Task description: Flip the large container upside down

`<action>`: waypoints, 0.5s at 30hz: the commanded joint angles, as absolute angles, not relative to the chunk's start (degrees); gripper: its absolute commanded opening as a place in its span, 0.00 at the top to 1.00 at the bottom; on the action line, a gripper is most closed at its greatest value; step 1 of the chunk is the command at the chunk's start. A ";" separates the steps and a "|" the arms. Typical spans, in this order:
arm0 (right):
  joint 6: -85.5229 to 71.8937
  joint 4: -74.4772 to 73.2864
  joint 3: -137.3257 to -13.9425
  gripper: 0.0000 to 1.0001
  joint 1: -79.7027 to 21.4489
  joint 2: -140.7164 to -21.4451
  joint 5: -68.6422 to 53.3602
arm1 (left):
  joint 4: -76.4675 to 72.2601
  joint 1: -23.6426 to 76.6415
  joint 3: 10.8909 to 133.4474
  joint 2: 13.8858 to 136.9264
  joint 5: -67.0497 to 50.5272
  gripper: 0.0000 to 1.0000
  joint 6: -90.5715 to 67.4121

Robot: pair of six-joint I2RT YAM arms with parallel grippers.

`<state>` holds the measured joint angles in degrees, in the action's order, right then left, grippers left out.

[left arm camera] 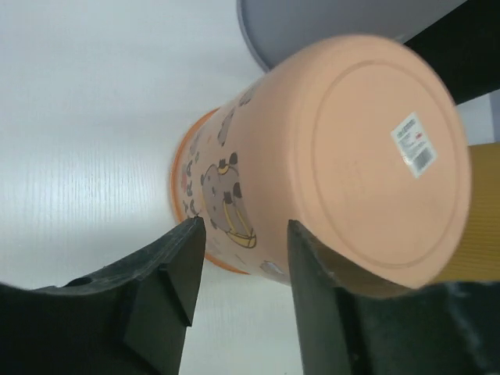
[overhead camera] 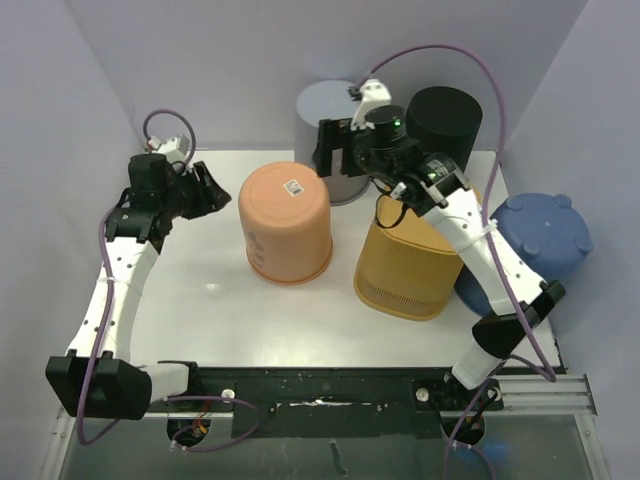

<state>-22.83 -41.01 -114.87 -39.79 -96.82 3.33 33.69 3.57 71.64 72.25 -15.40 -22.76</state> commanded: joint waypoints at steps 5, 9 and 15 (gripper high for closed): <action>-18.23 -41.69 -108.73 0.02 -30.03 -83.21 29.51 | 33.66 3.08 78.03 70.55 -8.07 0.31 -26.88; -19.07 -40.43 -102.57 0.02 -24.68 -77.96 29.25 | 34.26 3.08 78.68 70.69 -1.49 0.31 -32.28; -22.57 -37.74 -94.60 0.02 -18.76 -70.58 29.04 | 36.08 3.08 79.48 70.36 3.96 0.31 -32.43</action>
<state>-20.29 -41.65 -97.38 -21.26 -74.06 27.38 36.05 3.51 76.18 70.98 -1.48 -30.92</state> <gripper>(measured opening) 0.976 0.690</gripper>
